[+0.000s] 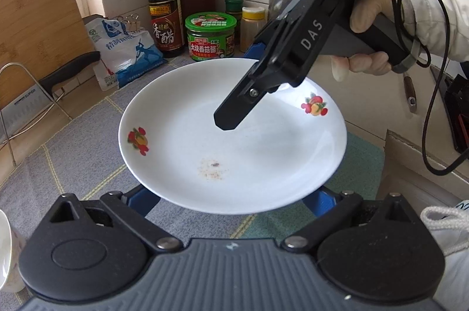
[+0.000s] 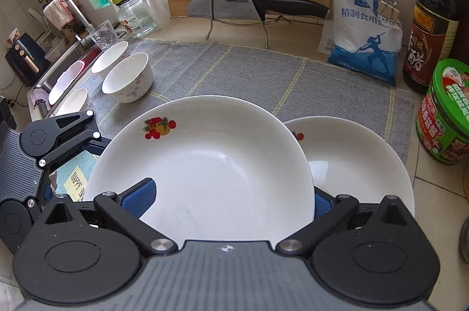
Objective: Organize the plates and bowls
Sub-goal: 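Carry the flowered plate with the right gripper toward the plate stack, then lower the plate onto the plate stack and open the right gripper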
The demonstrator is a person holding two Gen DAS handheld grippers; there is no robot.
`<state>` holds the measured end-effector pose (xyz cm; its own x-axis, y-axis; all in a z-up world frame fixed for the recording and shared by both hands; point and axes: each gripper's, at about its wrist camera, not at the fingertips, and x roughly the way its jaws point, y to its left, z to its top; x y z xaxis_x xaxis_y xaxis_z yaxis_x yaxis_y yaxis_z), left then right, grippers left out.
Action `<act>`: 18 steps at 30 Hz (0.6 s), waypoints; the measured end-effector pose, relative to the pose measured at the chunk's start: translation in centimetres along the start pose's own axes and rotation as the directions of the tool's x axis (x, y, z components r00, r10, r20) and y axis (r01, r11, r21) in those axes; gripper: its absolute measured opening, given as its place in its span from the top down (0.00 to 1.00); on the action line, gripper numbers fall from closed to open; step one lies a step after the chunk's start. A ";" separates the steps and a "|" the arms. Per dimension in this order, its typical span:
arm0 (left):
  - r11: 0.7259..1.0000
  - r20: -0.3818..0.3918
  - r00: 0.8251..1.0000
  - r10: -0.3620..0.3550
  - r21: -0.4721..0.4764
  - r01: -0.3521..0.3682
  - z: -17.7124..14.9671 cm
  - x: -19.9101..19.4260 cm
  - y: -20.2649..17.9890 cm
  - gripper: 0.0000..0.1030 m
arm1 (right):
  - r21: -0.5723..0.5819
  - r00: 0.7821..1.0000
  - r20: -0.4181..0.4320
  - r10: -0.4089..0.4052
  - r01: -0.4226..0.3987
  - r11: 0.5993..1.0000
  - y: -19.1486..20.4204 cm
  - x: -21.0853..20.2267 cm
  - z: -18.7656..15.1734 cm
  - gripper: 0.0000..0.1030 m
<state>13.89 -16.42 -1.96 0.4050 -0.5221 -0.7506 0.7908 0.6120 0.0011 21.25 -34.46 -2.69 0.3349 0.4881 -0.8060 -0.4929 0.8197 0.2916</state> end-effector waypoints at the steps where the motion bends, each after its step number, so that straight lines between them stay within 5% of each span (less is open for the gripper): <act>1: 1.000 -0.002 1.000 -0.006 0.003 0.006 0.1 0.3 0.0 0.02 | 0.009 1.000 0.001 -0.005 0.005 1.000 -0.3 -0.1 -0.2 0.00; 18: 0.999 -0.058 0.998 -0.026 0.020 0.027 2.3 4.2 -0.5 0.02 | 0.087 1.000 0.004 0.012 -0.012 0.996 -5.5 0.9 -1.3 0.00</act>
<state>16.21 -20.28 -3.56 0.3571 -0.5028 -0.7872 0.8107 0.5854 -0.0061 23.19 -38.91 -5.66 0.3319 0.4990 -0.8005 -0.4257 0.8365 0.3450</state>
